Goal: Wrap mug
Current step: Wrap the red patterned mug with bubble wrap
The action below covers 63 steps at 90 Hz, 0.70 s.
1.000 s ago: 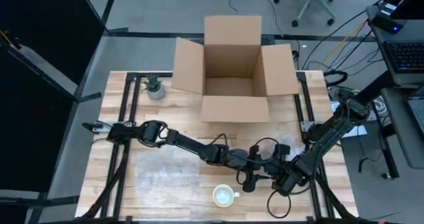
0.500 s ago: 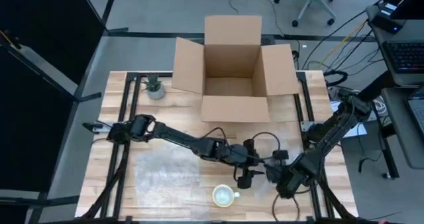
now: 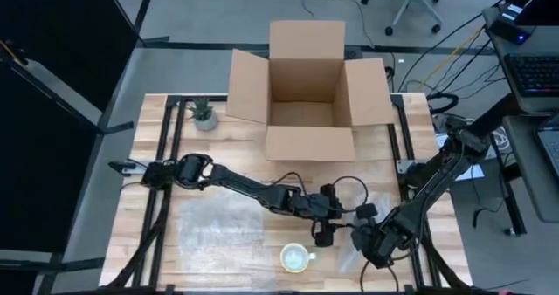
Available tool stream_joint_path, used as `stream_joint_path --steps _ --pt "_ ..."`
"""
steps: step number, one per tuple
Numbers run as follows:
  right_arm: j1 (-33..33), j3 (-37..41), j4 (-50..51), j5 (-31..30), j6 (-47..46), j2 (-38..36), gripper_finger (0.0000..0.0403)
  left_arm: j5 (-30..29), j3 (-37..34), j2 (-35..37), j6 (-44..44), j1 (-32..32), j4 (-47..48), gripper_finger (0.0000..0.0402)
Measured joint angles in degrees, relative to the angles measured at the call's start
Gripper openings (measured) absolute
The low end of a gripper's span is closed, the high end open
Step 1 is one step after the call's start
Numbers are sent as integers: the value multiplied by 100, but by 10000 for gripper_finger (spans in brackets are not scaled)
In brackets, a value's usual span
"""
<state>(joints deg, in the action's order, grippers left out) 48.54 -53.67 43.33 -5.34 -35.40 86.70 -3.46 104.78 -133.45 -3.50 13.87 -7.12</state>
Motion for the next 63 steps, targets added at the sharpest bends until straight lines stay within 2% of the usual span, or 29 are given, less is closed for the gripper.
stream_joint_path --steps 10,26,48,63 --pt "-23 0 -76 34 -65 4 18 6 14 -12 102 -59 -517 187" --pt "-16 12 -84 18 -118 8 18 17 9 -241 771 -82 -1228 187" --pt "-90 15 -107 143 -318 11 18 207 51 -581 714 -27 -1610 187" --pt "-148 15 -132 229 -315 18 28 331 93 -647 748 -2 -1398 187"
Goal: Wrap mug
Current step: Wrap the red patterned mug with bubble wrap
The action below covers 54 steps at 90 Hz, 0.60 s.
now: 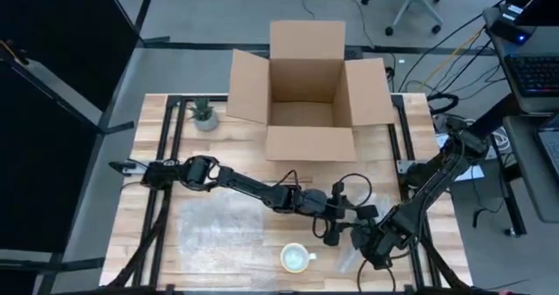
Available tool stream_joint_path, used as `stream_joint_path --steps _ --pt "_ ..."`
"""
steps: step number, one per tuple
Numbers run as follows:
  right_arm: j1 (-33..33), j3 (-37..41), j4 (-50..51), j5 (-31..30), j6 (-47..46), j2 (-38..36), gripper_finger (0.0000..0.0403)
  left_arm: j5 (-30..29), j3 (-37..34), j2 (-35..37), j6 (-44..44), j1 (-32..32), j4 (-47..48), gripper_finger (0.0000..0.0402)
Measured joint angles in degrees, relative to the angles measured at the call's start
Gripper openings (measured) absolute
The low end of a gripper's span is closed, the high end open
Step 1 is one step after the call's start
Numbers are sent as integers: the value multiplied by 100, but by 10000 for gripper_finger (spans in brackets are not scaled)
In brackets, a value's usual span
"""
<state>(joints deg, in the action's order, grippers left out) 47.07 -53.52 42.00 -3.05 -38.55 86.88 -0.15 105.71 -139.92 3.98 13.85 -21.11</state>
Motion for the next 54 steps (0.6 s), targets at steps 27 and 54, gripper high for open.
stream_joint_path --steps 27,54 --pt "29 -7 47 -115 -181 1 21 -10 -17 332 -63 -99 680 187" --pt "42 -4 102 -196 -202 1 21 -230 -63 350 -65 -103 1194 187"
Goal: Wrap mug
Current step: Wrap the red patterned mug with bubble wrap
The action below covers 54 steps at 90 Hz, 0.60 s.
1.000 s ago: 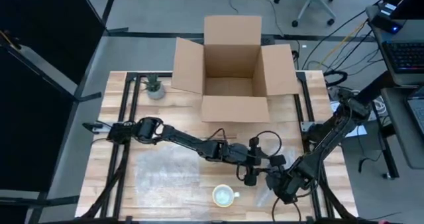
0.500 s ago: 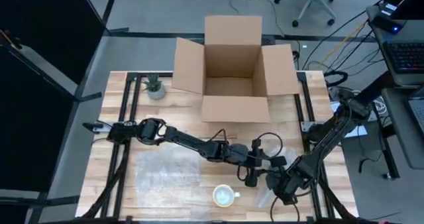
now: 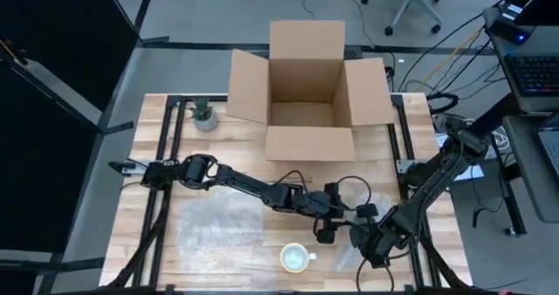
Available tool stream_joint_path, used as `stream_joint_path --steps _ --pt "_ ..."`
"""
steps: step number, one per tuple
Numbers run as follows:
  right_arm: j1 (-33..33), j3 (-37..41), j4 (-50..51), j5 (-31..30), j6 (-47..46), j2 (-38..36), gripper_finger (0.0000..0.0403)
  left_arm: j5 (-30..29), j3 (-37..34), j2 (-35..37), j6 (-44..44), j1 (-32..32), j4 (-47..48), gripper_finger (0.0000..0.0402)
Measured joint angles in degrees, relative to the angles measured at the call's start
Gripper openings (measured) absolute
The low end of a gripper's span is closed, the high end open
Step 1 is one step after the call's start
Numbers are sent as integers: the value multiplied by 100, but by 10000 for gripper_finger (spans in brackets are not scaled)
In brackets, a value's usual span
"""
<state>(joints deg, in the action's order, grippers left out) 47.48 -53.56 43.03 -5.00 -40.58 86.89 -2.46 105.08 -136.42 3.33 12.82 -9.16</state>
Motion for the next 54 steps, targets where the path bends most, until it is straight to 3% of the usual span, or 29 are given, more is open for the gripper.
stream_joint_path --steps 54 --pt "-17 6 -19 11 -120 0 21 183 24 74 156 105 -631 186"
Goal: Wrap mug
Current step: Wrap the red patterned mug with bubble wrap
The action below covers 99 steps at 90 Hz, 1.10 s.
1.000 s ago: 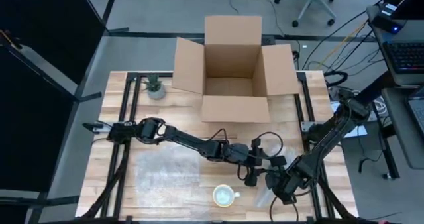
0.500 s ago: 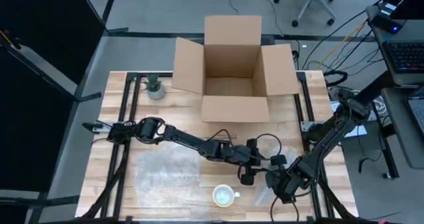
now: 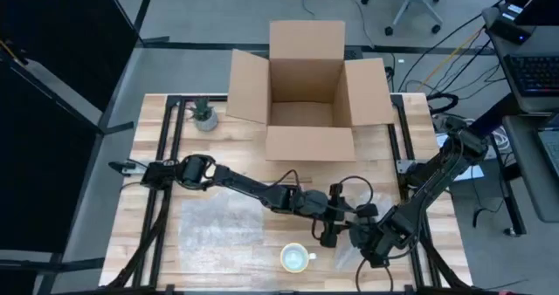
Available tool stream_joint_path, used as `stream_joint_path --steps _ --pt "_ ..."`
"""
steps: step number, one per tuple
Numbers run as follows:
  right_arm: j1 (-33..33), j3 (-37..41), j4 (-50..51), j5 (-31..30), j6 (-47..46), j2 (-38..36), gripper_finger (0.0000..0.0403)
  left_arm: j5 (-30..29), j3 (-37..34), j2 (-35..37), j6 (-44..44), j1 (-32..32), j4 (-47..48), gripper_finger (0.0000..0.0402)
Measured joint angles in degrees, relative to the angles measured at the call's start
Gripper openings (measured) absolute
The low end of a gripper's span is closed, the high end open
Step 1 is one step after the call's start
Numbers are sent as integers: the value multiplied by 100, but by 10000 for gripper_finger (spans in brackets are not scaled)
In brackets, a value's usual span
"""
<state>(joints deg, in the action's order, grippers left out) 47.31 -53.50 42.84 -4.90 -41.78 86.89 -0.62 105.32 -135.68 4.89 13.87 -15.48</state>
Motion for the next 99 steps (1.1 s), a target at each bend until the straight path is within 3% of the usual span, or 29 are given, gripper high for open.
stream_joint_path --steps 11,56,99 --pt "-22 7 6 35 15 -2 22 9 2 -206 -103 -29 -314 186" --pt "-68 10 -19 40 -68 -15 36 151 15 -365 -156 -64 -117 187" --pt "-157 -427 458 7 -321 -211 126 100 11 -367 -160 -69 -119 187"
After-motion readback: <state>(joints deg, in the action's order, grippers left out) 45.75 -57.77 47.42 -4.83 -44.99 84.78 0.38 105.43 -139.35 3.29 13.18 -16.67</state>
